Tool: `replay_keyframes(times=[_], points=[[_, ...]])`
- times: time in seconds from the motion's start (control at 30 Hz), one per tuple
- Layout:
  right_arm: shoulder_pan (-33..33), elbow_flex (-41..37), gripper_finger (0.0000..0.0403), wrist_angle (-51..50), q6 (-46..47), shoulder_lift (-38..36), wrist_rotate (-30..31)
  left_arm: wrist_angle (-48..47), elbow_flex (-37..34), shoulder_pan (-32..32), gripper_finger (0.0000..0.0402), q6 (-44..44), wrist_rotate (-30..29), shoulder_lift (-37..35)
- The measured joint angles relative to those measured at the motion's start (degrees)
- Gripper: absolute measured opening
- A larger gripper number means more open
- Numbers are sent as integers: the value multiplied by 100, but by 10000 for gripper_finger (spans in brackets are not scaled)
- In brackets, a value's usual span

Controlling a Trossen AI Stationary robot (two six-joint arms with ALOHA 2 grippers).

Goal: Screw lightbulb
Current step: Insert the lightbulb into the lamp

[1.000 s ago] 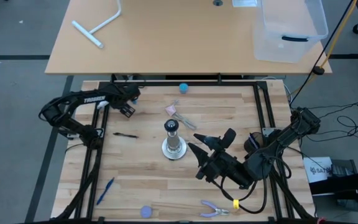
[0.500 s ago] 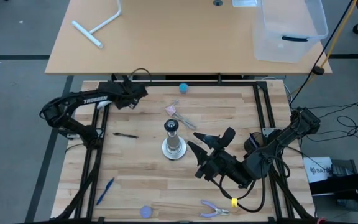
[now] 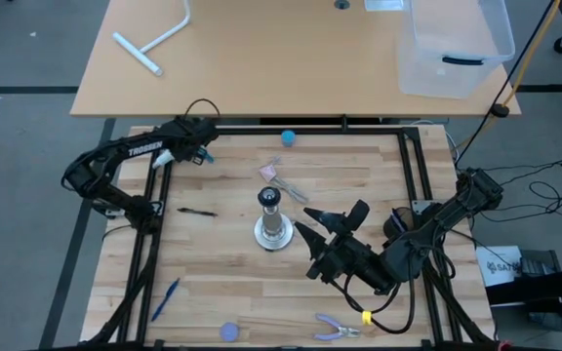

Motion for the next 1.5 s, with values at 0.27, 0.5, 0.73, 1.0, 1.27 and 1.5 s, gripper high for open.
replay_keyframes(times=[0.27,0.5,0.73,1.0,1.27,1.5], points=[[4,0,171,-332,283,-1,-3,490,-2,221,240,450,970,-2],[4,2,171,-388,358,-2,-7,686,-2,135,240,513,1290,0],[4,2,171,-430,349,-2,-35,1136,-4,-291,240,650,1799,0],[0,2,171,-430,232,-2,-46,592,601,-914,241,912,1619,0],[0,2,171,-528,78,-2,-57,-723,1800,-1266,240,2198,1456,0],[0,2,171,-628,78,-2,-60,-2904,2990,-1144,241,1602,996,204]])
